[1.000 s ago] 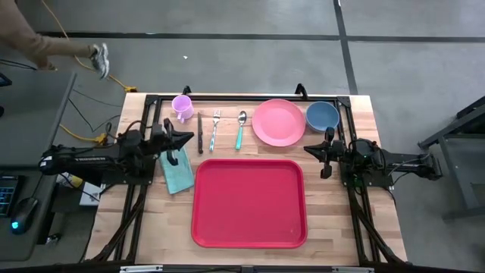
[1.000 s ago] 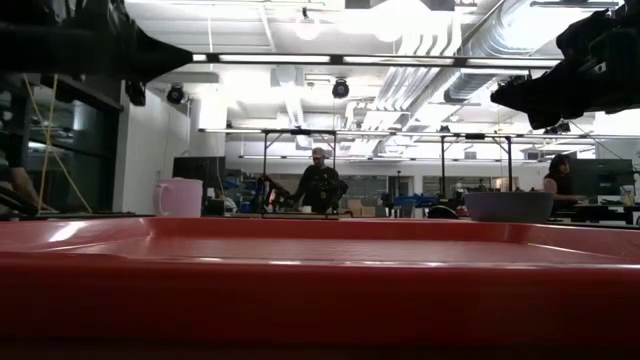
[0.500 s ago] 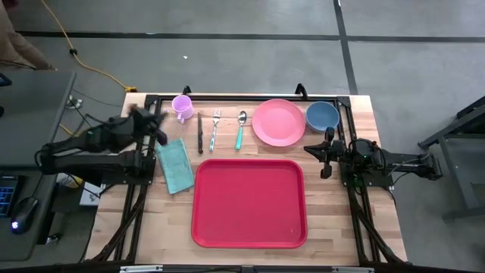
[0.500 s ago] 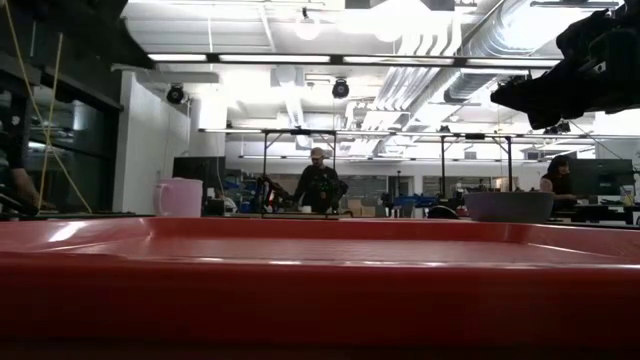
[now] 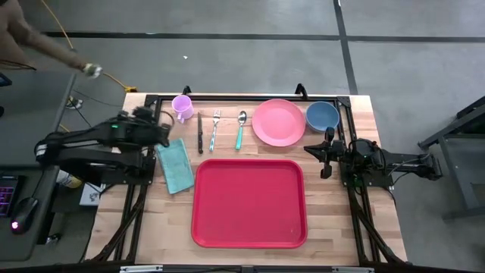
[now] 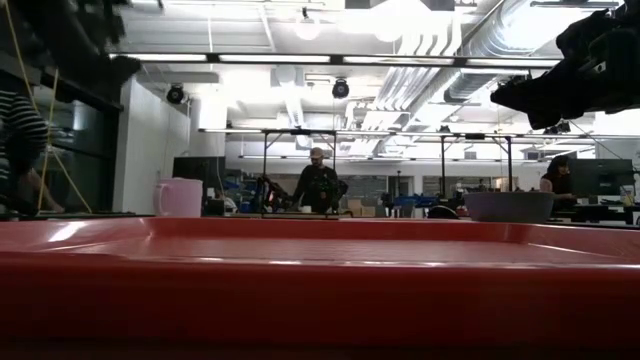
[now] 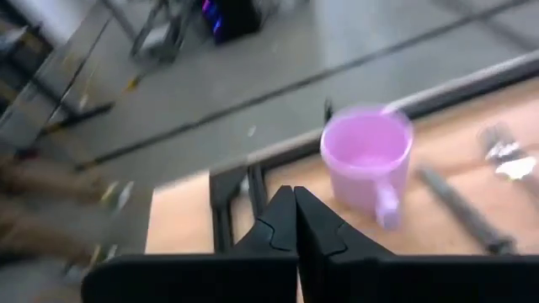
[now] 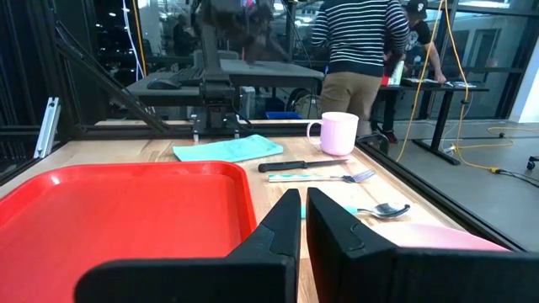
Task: Set up tray
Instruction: Put the purple mug on the red tray
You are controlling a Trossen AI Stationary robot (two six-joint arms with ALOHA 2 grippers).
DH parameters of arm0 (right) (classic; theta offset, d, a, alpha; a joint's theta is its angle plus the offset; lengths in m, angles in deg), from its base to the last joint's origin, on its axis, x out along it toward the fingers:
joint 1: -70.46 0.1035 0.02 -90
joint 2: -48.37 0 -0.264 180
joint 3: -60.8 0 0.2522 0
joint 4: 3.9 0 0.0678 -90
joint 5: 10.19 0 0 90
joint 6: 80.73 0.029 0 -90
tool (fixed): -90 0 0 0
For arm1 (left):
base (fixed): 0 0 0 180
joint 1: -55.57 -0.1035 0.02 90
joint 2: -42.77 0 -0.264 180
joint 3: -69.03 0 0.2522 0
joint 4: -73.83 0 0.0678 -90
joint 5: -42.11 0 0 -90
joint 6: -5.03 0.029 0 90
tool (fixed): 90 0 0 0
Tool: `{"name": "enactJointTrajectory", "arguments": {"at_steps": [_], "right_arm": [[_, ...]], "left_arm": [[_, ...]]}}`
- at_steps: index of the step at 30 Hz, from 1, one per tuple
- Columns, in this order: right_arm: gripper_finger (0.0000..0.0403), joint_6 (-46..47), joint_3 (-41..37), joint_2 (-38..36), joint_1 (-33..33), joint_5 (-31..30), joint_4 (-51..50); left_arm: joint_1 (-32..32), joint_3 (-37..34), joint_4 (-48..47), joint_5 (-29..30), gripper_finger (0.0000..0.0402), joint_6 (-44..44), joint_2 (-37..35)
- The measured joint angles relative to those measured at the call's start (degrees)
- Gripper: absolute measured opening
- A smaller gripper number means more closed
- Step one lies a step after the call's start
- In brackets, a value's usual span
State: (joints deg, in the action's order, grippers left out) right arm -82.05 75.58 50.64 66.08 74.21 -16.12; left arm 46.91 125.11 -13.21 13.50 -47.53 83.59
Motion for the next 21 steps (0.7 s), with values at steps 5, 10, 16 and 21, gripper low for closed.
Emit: {"name": "enactJointTrajectory", "arguments": {"at_steps": [5,10,16,21], "right_arm": [[0.0,0.0,0.0,0.0,0.0,0.0,0.0],[0.0,0.0,0.0,0.0,0.0,0.0,0.0],[0.0,1.0,0.0,0.0,0.0,0.0,0.0],[0.0,5.0,0.0,0.0,0.0,0.0,0.0]], "left_arm": [[0.0,-3.5,2.1,-4.1,0.0022,-12.4,9.7],[0.0,-4.0,7.7,-6.7,0.0064,-19.9,16.4],[-2.7,-4.0,15.2,-14.0,0.0101,-16.4,19.4],[-5.9,-4.0,19.4,-14.8,0.0151,-7.6,20.2]]}}
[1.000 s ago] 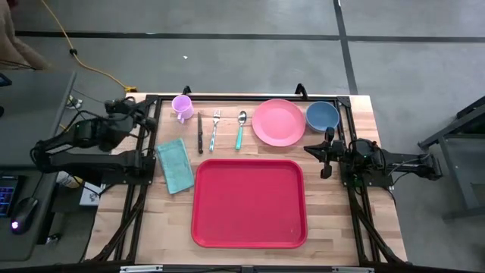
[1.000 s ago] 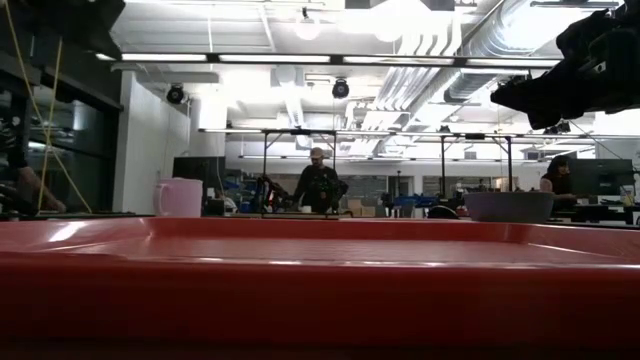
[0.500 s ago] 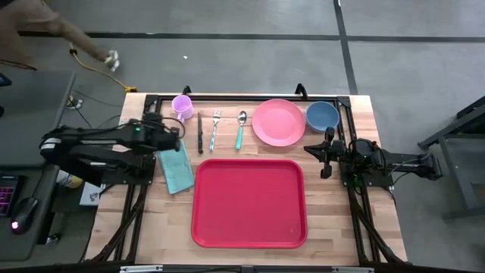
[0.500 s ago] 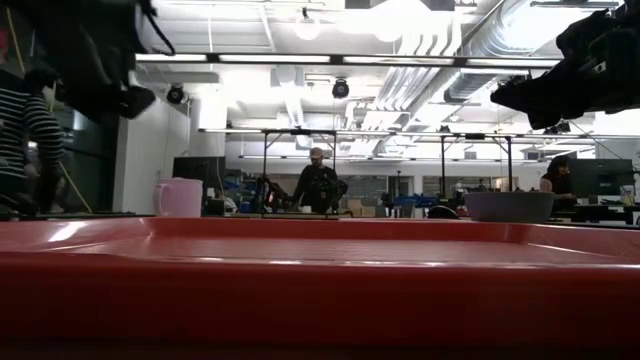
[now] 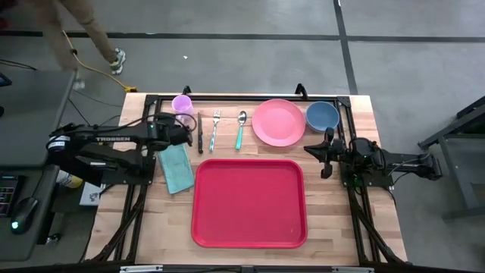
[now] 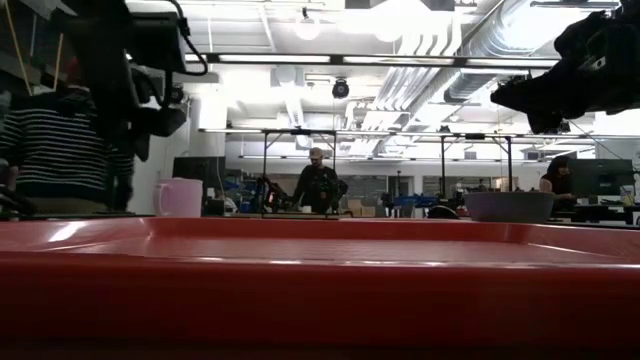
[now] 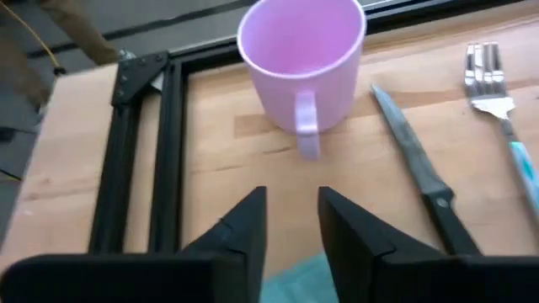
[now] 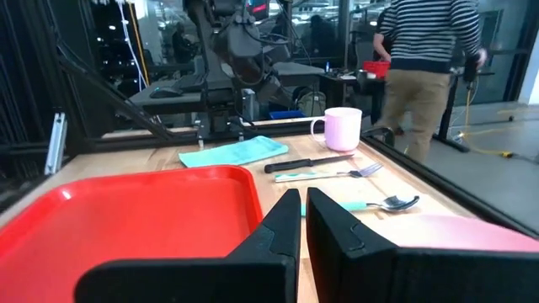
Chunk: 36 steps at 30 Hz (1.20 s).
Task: Set up tray
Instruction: Put the purple mug on the red tray
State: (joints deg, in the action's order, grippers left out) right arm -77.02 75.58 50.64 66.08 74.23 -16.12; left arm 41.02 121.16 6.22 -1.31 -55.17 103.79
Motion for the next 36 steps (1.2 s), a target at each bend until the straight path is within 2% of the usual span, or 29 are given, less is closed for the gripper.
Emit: {"name": "enactJointTrajectory", "arguments": {"at_steps": [8,13,19,28,36], "right_arm": [[0.0,7.5,0.0,0.0,0.0,0.0,0.0],[0.0,11.9,0.0,0.0,0.0,0.0,0.0],[0.0,14.3,0.0,0.0,0.0,0.1,0.0],[0.0,14.3,-0.1,0.0,0.0,3.7,3.1],[0.0,15.7,-0.1,0.0,0.0,6.6,5.3]], "left_arm": [[-6.4,0.0,1.9,-2.4,0.0269,3.0,0.0],[-10.1,0.0,5.3,-4.2,0.0315,5.2,0.9],[-15.1,0.0,14.3,-6.9,0.032,12.3,4.7],[-17.5,0.0,16.4,-7.3,0.0317,12.2,12.4],[-17.4,0.0,20.1,-7.1,0.0321,10.4,16.1]]}}
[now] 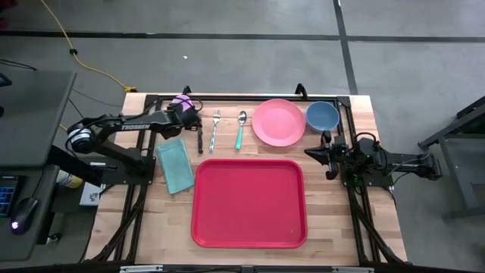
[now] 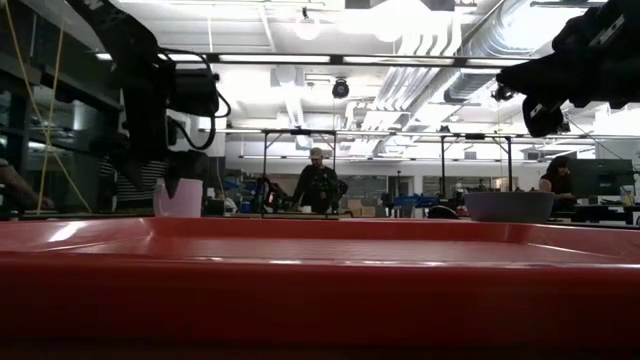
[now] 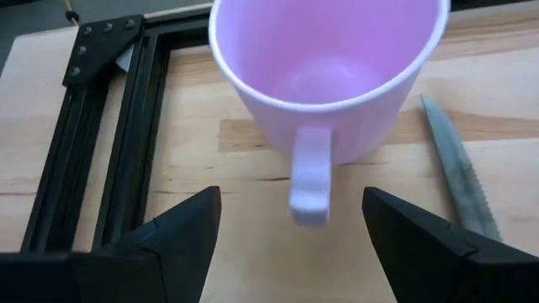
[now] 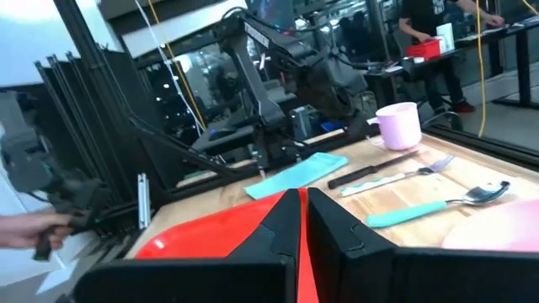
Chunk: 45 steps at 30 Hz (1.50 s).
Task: Set up tray
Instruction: Put the purple mug on the red tray
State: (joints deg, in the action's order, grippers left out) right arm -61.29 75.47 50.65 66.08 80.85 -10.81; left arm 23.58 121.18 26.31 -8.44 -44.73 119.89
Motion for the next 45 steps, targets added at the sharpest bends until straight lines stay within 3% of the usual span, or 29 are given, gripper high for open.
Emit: {"name": "enactJointTrajectory", "arguments": {"at_steps": [12,29,38,45], "right_arm": [[0.0,0.1,0.0,0.0,0.0,1.4,0.7],[0.0,0.1,0.1,0.0,0.0,2.5,0.7],[0.0,0.1,0.1,0.0,0.0,2.5,0.7],[0.0,0.0,0.1,0.0,0.0,2.4,0.7]], "left_arm": [[0.0,0.0,-0.3,0.6,0.0309,-0.5,1.8],[-3.7,0.0,-0.7,-0.3,0.0157,0.7,1.8],[-4.0,0.1,-0.3,-1.1,0.0024,4.5,1.7],[-4.0,0.2,-0.4,-1.4,0.0026,4.5,1.6]]}}
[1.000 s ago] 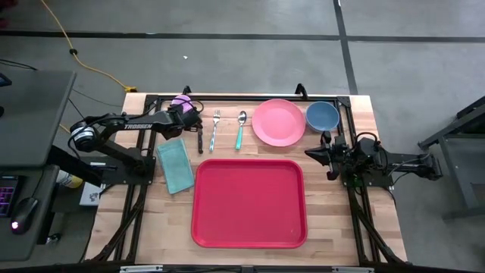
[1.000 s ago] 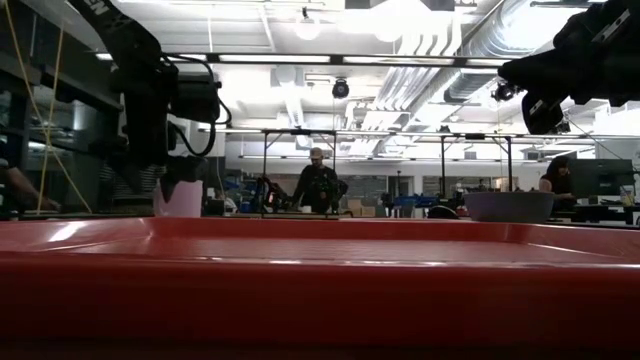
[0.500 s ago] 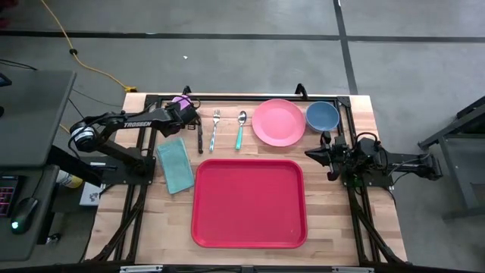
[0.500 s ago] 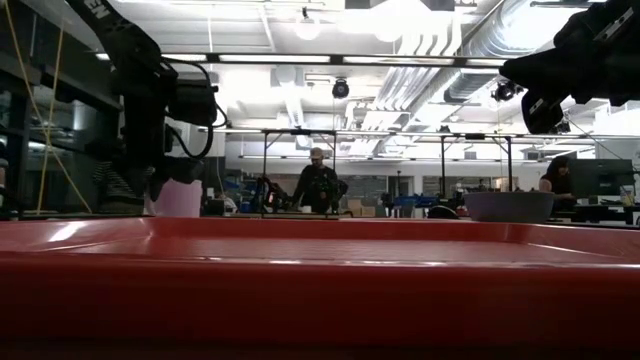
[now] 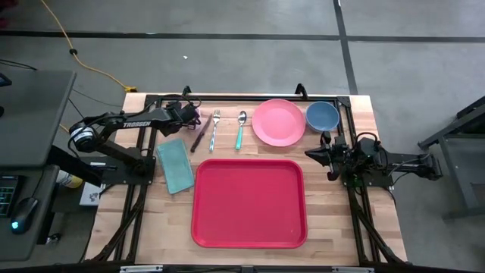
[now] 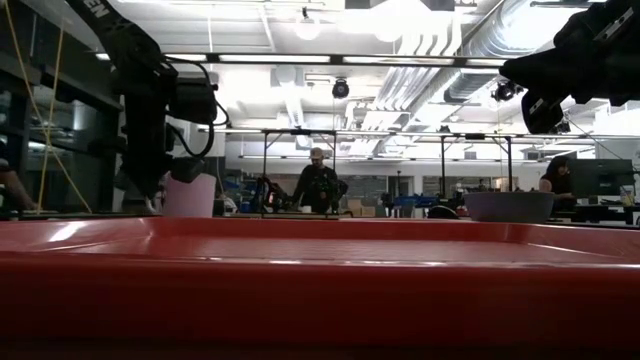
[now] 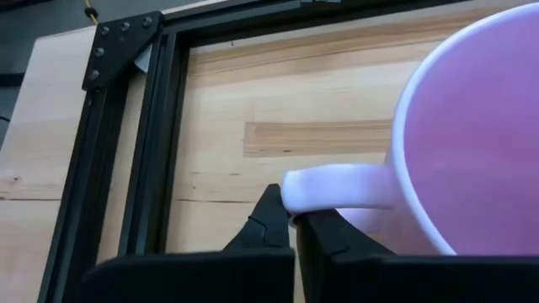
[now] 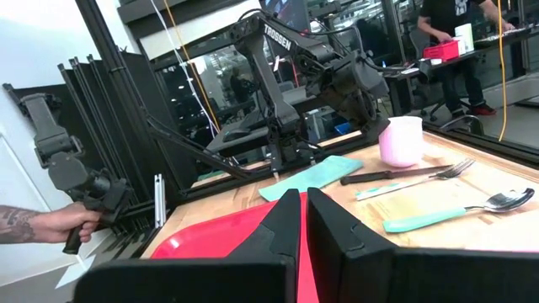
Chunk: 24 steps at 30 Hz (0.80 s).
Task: Set up tray
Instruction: Put the purple mug on the red tray
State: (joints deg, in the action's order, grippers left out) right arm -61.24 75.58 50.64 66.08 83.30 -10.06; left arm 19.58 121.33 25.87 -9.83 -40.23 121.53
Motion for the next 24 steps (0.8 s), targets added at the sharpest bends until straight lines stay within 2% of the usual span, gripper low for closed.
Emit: {"name": "enactJointTrajectory", "arguments": {"at_steps": [8,16,20,24], "right_arm": [[0.0,0.0,0.0,0.0,0.0,0.0,0.0],[0.0,0.0,0.0,0.0,0.0,0.0,0.0],[0.0,0.0,0.0,0.0,0.0,0.0,0.0],[0.0,0.0,0.0,0.0,0.0,0.0,0.0]], "left_arm": [[0.0,-0.2,-0.3,-0.5,0.0017,0.1,-1.0],[0.0,-0.3,-0.6,1.6,0.0017,1.4,-6.9],[0.0,0.5,0.6,1.6,0.0017,6.1,-11.2],[0.1,2.1,5.9,-2.5,0.0017,16.1,-15.4]]}}
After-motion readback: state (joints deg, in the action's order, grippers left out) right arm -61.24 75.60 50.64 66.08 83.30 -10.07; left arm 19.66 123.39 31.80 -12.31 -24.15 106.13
